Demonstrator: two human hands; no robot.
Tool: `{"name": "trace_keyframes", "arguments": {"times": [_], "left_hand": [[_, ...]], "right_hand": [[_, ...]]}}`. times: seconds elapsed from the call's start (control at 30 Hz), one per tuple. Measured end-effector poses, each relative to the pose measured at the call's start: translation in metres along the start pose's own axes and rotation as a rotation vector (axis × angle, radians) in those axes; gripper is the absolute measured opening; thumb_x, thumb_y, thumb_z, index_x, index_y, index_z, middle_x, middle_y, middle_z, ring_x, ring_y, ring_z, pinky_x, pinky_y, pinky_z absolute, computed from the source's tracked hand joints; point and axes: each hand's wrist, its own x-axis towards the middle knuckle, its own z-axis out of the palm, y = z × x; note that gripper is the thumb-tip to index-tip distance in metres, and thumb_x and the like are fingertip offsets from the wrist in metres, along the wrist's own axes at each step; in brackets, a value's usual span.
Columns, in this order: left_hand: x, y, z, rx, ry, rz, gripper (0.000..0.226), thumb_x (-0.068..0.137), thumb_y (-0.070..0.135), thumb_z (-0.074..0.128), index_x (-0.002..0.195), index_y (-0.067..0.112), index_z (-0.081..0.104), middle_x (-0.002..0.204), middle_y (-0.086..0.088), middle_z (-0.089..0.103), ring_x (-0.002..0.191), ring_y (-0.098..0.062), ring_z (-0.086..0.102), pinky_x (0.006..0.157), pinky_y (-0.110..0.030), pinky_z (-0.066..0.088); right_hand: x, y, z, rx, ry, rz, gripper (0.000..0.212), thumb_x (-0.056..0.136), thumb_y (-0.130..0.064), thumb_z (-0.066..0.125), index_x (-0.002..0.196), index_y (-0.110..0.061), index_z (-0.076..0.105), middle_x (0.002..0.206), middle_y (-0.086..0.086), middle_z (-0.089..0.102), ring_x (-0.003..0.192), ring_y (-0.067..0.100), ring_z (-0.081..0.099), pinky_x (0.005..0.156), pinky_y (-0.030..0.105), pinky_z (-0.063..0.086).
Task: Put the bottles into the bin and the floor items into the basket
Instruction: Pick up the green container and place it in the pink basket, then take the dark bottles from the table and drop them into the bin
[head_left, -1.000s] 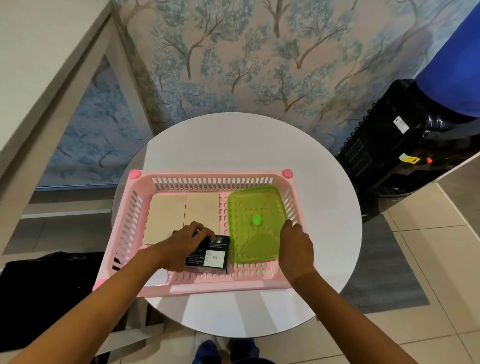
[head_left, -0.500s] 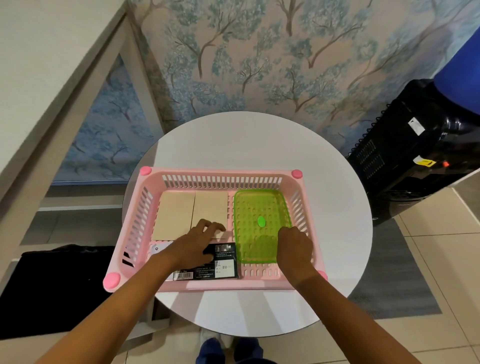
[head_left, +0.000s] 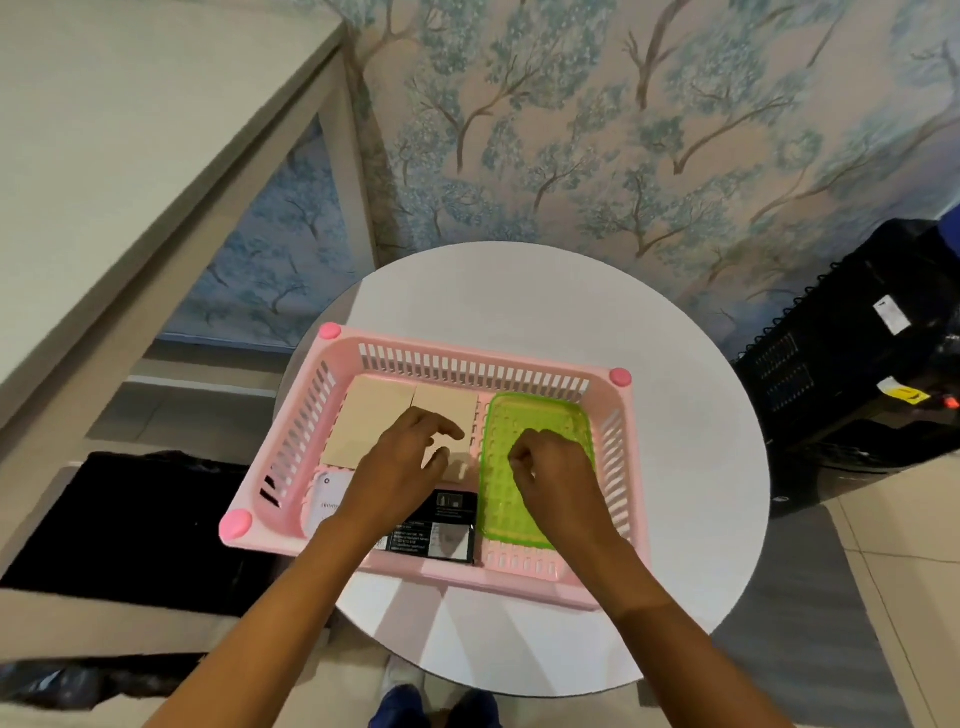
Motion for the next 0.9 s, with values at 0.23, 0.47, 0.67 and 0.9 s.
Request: {"name": "trace_keyframes", "arguments": {"times": [0.23,0.47,0.67,0.9], "left_hand": [[-0.032,0.024,-0.021,-0.062,0.351,-0.099,0.046,0.093,0.016,0.055,0.137,0.022,0.046,0.119,0.013,0.056,0.1,-0.002,0.051,0.089,-0.022,0.043],[-0.081,0.045,-0.079,-0.016,0.514,-0.123,0.062,0.094,0.027,0.055,0.148,0.031,0.025,0.117,0.022,0.05,0.099,0.005,0.049,0.095,-0.022,0.044],[-0.149,0.054,-0.141,-0.092,0.678,0.084,0.065,0.088,0.042,0.058,0.143,0.026,0.028,0.123,0.013,0.054,0.108,0.003,0.056,0.09,-0.011,0.046],[-0.281,0.007,-0.213,-0.086,0.79,0.079,0.048,0.09,0.04,0.06,0.132,0.025,0.043,0.124,0.009,0.056,0.107,-0.001,0.059,0.088,-0.018,0.051]], "right_hand": [[0.02,-0.05,-0.034,0.085,0.077,-0.345,0.007,0.087,-0.007,0.059,0.087,-0.01,0.065,0.084,0.005,0.065,0.077,0.021,0.06,0.069,0.035,0.051],[0.005,-0.125,-0.062,0.208,0.239,-0.549,0.003,0.09,-0.012,0.061,0.092,-0.012,0.064,0.089,0.004,0.064,0.078,0.015,0.059,0.07,0.031,0.053],[-0.035,-0.197,-0.067,0.281,0.336,-0.686,0.004,0.09,-0.011,0.061,0.092,-0.01,0.065,0.088,0.003,0.064,0.078,0.015,0.059,0.071,0.028,0.05],[-0.121,-0.31,-0.039,0.38,0.407,-0.739,0.004,0.088,-0.01,0.064,0.091,-0.009,0.067,0.088,0.004,0.066,0.077,0.011,0.059,0.072,0.012,0.045]]}}
